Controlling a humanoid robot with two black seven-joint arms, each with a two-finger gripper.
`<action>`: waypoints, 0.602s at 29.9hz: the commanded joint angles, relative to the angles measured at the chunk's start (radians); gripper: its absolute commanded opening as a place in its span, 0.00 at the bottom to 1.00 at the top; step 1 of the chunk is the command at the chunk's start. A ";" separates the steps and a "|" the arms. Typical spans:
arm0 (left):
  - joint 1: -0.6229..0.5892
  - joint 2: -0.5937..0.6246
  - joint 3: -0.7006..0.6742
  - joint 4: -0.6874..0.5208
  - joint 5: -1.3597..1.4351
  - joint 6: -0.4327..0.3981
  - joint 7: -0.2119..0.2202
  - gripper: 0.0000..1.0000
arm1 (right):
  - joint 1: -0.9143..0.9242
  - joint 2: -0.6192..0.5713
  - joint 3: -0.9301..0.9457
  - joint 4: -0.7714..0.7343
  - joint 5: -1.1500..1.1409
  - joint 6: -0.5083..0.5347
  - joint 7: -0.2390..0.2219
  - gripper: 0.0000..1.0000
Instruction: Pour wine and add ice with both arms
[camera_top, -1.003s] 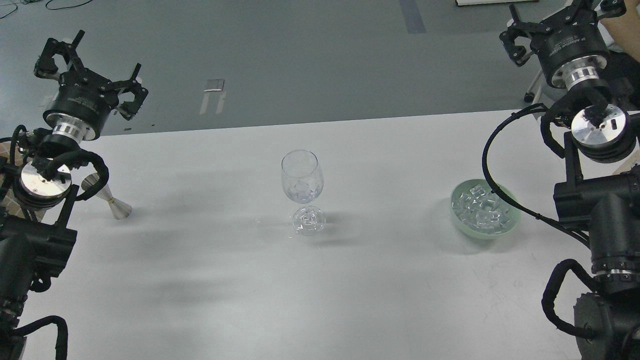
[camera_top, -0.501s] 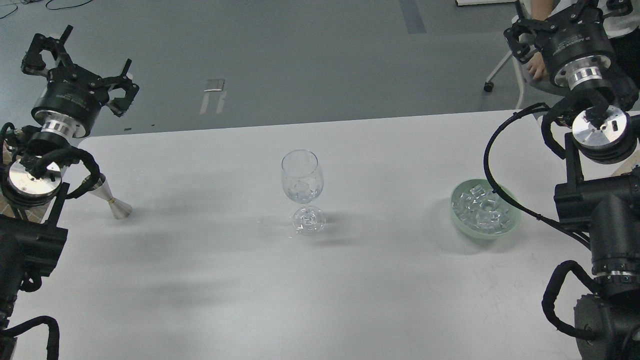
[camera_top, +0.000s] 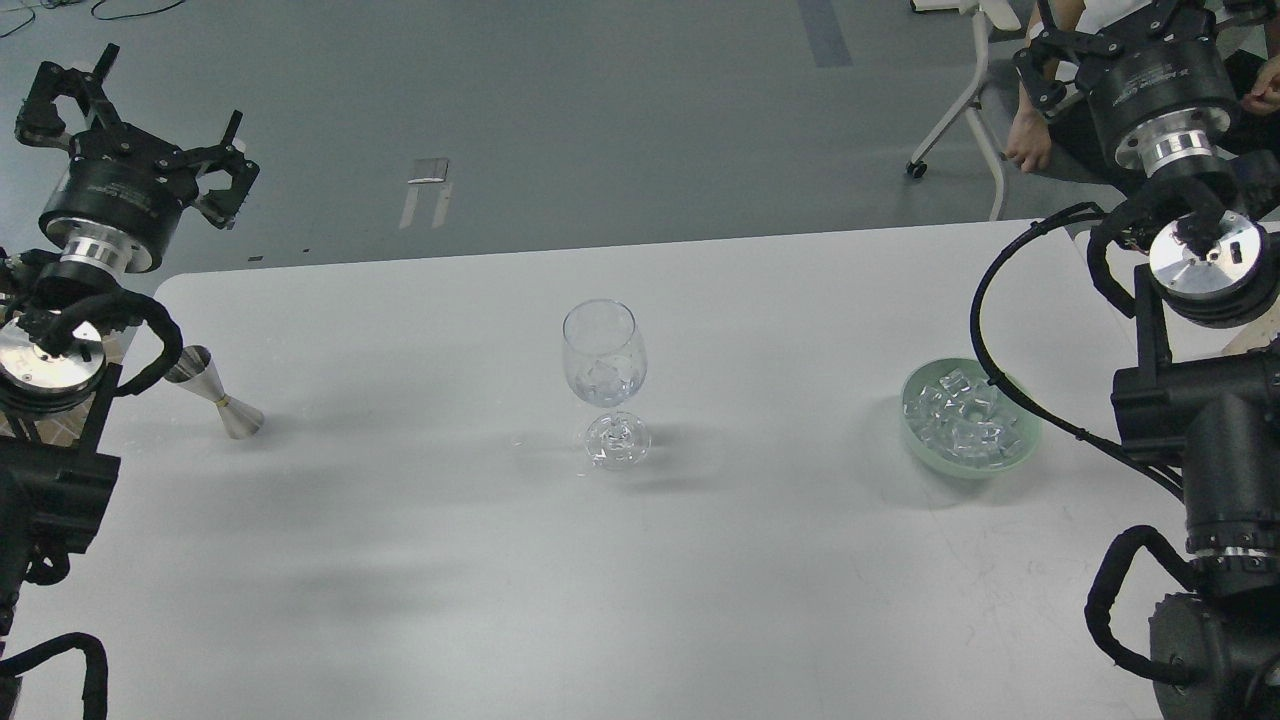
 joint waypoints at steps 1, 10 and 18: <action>-0.001 -0.004 0.001 0.000 0.000 0.004 0.002 0.98 | -0.003 0.000 0.000 0.001 0.000 -0.001 0.000 1.00; -0.003 -0.009 0.001 0.001 0.000 -0.002 0.002 0.98 | -0.005 0.000 -0.001 0.019 -0.002 0.002 0.007 0.99; -0.008 -0.027 0.004 0.001 0.000 -0.001 0.002 0.98 | -0.006 0.000 -0.001 0.019 0.000 0.002 0.008 0.99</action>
